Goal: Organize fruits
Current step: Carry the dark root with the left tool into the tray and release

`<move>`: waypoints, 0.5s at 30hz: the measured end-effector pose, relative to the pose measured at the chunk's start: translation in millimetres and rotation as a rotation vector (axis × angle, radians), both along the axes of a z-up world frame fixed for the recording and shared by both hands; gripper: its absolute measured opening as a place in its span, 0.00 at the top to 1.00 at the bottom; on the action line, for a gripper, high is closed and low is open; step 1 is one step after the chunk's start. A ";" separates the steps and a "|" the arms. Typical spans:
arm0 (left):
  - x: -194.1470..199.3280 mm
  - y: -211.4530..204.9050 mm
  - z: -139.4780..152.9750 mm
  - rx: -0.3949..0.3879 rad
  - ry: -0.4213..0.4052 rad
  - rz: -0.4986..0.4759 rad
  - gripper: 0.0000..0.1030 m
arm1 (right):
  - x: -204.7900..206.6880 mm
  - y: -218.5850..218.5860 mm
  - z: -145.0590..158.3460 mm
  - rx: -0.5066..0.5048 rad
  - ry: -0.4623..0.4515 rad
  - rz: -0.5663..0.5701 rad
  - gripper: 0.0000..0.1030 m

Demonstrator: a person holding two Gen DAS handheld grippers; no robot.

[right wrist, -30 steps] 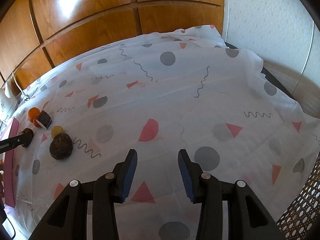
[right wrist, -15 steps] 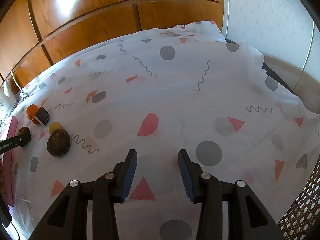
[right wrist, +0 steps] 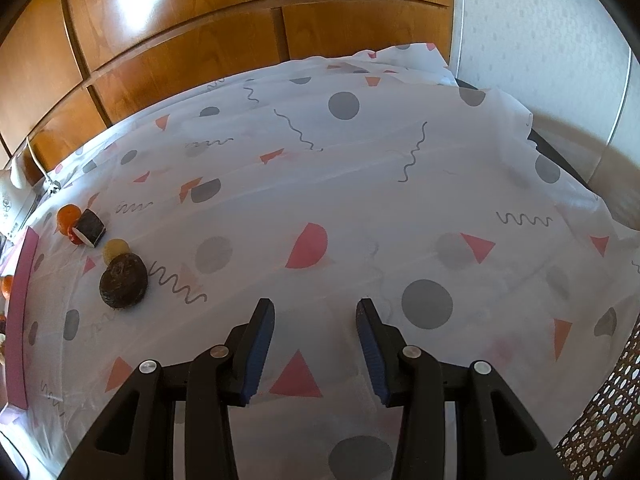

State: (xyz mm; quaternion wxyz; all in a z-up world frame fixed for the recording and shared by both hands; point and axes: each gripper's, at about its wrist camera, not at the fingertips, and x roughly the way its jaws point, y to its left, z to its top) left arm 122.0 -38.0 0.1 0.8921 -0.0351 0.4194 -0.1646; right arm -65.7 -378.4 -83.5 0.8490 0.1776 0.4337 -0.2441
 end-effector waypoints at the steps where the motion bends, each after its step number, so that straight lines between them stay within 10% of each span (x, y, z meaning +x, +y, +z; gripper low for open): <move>1: 2.1 10.2 3.6 -0.002 -0.008 0.024 0.49 | 0.3 0.2 -0.2 0.000 0.001 0.000 0.58; 15: 59.9 116.3 -44.9 0.116 0.085 0.302 0.49 | 0.9 6.7 2.0 -0.011 0.005 0.014 0.58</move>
